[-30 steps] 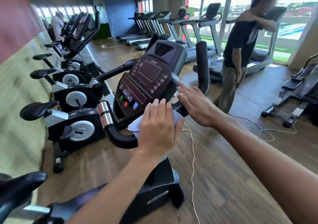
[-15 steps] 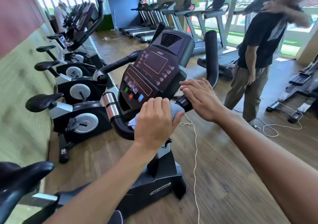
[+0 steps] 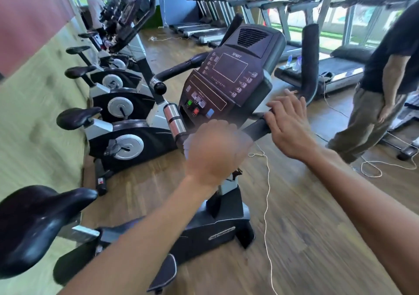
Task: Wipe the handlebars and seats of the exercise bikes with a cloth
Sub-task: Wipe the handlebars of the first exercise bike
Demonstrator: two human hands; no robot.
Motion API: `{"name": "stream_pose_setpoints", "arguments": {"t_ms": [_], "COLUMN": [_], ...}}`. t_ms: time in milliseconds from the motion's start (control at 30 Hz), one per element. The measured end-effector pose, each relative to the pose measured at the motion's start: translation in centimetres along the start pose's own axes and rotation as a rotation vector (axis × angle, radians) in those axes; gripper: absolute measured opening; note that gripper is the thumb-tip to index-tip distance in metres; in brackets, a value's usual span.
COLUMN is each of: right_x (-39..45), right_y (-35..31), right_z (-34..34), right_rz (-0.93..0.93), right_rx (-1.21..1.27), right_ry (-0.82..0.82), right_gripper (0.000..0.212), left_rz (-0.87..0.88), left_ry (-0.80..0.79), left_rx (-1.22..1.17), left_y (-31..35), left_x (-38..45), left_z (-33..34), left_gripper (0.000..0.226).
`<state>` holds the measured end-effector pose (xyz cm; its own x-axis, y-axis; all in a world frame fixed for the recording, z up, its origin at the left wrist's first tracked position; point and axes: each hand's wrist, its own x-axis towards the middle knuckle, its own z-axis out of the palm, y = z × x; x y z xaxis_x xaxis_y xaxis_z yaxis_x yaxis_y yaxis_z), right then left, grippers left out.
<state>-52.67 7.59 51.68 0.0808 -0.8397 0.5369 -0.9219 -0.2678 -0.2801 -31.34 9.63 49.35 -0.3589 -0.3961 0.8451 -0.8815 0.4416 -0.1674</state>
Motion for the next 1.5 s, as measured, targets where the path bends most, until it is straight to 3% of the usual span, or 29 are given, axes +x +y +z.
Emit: {"name": "stream_pose_setpoints", "arguments": {"t_ms": [67, 167, 267, 400, 467, 667, 800, 867, 1000, 1067, 1233, 1333, 1500], "right_x": [-1.1, -1.4, -1.5, -1.6, -2.3, -2.9, -2.8, -3.3, -4.8, -5.1, -6.1, -7.2, -8.1], "right_y": [-1.2, -1.0, 0.1, -0.5, -1.0, -2.9, -3.9, -4.9, -6.8, -7.4, -8.5, -8.5, -8.1], "right_z": [1.1, 0.8, -0.2, -0.9, -1.4, -1.4, -0.8, -0.3, 0.1, -0.7, -3.1, -4.1, -4.2], "right_rz": [0.010, 0.007, -0.022, 0.023, 0.043, 0.167, 0.229, 0.259, 0.245, 0.259, 0.364, 0.421, 0.489], "right_rx": [0.001, 0.059, 0.061, 0.119, 0.139, 0.228, 0.272, 0.260, 0.205, 0.209, 0.390, 0.373, 0.303], "right_ry": [0.026, 0.016, -0.019, -0.076, -0.074, -0.051, 0.014, 0.039, -0.011, -0.040, -0.175, -0.183, -0.136], "right_gripper": [0.053, 0.055, 0.057, 0.061, 0.057, 0.047, 0.044, 0.044, 0.044, 0.045, 0.042, 0.041, 0.049], "left_rz": [-0.108, -0.096, 0.090, 0.486, 0.528, 0.213, 0.142, 0.169, 0.457, 0.503, 0.213, 0.029, 0.007], "left_ry": [-0.064, -0.083, -0.067, -0.056, -0.048, -0.009, -0.039, -0.047, 0.061, 0.092, -0.094, -0.205, -0.222], "left_rx": [0.023, -0.052, -0.180, -0.285, -0.302, -0.187, -0.163, -0.214, -0.330, -0.360, -0.203, -0.212, -0.277], "left_y": [2.2, 2.2, -1.2, -7.6, -8.5, -3.1, -2.1, -2.8, -7.5, -8.7, -2.8, 0.0, 0.5], "left_x": [1.6, 1.9, 0.5, -0.2, -0.6, -0.2, 0.6, 0.2, -1.6, -1.8, 0.5, 3.1, 3.5], "left_z": [0.7, 0.7, -0.3, -1.7, -1.7, 0.5, 0.4, -0.1, -0.7, -0.4, 0.0, 0.4, 0.8], "left_gripper": [0.050, 0.051, 0.053, 0.049, 0.049, 0.054, 0.055, 0.055, 0.057, 0.057, 0.055, 0.057, 0.053]}}
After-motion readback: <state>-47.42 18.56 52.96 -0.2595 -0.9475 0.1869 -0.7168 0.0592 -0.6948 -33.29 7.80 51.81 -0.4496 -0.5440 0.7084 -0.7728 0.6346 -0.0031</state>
